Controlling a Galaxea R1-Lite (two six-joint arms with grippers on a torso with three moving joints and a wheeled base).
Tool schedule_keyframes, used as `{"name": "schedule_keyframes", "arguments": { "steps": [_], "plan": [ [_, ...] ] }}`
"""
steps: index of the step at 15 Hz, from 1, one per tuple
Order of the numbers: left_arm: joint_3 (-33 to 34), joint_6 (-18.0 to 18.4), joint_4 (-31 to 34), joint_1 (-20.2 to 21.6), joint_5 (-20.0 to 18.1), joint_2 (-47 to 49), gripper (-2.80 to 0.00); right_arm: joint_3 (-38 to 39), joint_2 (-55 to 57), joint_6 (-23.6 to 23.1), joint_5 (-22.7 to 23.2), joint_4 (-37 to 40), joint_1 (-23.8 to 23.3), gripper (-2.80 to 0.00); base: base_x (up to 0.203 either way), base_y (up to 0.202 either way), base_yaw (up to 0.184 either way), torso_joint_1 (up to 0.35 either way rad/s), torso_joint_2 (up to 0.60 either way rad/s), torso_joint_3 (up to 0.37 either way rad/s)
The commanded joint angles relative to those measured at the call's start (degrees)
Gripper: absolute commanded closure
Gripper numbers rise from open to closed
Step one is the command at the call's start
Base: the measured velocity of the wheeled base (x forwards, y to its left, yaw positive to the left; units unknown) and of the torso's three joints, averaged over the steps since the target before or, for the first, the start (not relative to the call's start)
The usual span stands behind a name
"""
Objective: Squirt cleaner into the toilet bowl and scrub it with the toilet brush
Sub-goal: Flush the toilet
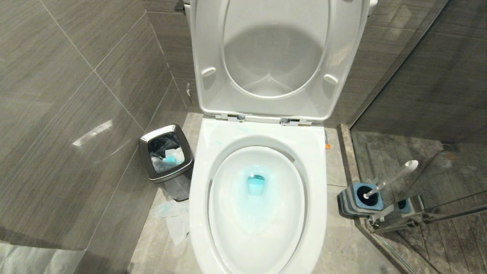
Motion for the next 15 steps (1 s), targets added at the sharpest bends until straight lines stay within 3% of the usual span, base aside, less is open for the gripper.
{"name": "schedule_keyframes", "arguments": {
  "steps": [1,9,13,15],
  "plan": [
    [0.1,0.0,0.0,0.0,0.0,0.0,0.00,2.4,-7.2,-0.1,0.1,1.7,0.0,0.00,0.000,0.000,0.000,0.000,0.00,0.000],
    [0.0,0.0,0.0,0.0,0.0,0.0,0.00,11.6,-19.3,-3.0,0.8,6.6,3.1,0.00,0.000,0.000,0.000,0.000,0.00,0.000],
    [0.1,0.0,0.0,0.0,0.0,0.0,0.00,14.1,-28.6,-5.4,6.9,14.2,3.7,0.00,0.000,0.000,0.000,0.000,0.00,0.000],
    [0.1,0.0,0.0,0.0,0.0,0.0,0.00,15.7,-28.9,-6.1,7.4,14.7,3.7,0.00,0.000,0.000,0.000,0.000,0.00,0.000]
  ]
}}
